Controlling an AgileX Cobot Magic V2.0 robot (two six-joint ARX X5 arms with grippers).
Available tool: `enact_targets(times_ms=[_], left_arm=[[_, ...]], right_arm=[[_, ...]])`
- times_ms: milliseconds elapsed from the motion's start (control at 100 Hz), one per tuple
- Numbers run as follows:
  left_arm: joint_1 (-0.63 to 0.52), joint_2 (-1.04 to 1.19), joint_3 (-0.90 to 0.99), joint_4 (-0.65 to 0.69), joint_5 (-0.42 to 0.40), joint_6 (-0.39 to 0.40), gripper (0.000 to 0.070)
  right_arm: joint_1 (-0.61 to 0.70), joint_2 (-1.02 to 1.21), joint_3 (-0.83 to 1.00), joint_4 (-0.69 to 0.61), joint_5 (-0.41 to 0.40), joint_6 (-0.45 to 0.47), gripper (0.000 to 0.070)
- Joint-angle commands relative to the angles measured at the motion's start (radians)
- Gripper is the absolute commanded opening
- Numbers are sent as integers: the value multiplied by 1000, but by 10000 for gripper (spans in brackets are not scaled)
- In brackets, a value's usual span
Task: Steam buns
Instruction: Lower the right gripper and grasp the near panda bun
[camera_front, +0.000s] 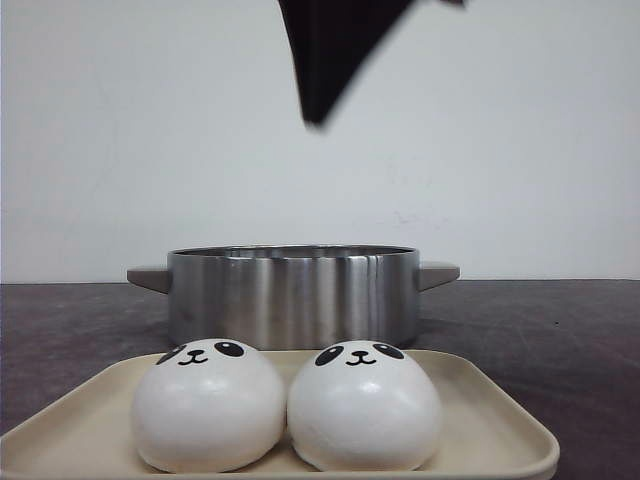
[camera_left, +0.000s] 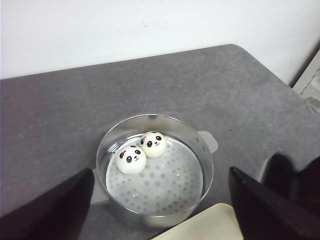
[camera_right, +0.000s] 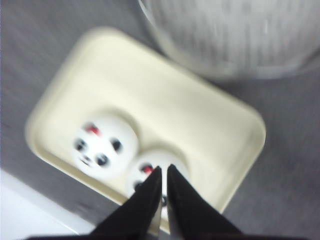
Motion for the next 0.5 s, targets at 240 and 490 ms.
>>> enact_targets(times_ms=[240, 490], left_arm=[[-6, -73, 13, 8, 0, -6, 516], [-6, -81, 13, 7, 0, -7, 516]], right_arm=[[45, 10, -199, 157, -32, 120, 174], [42, 10, -208, 145, -69, 119, 414]])
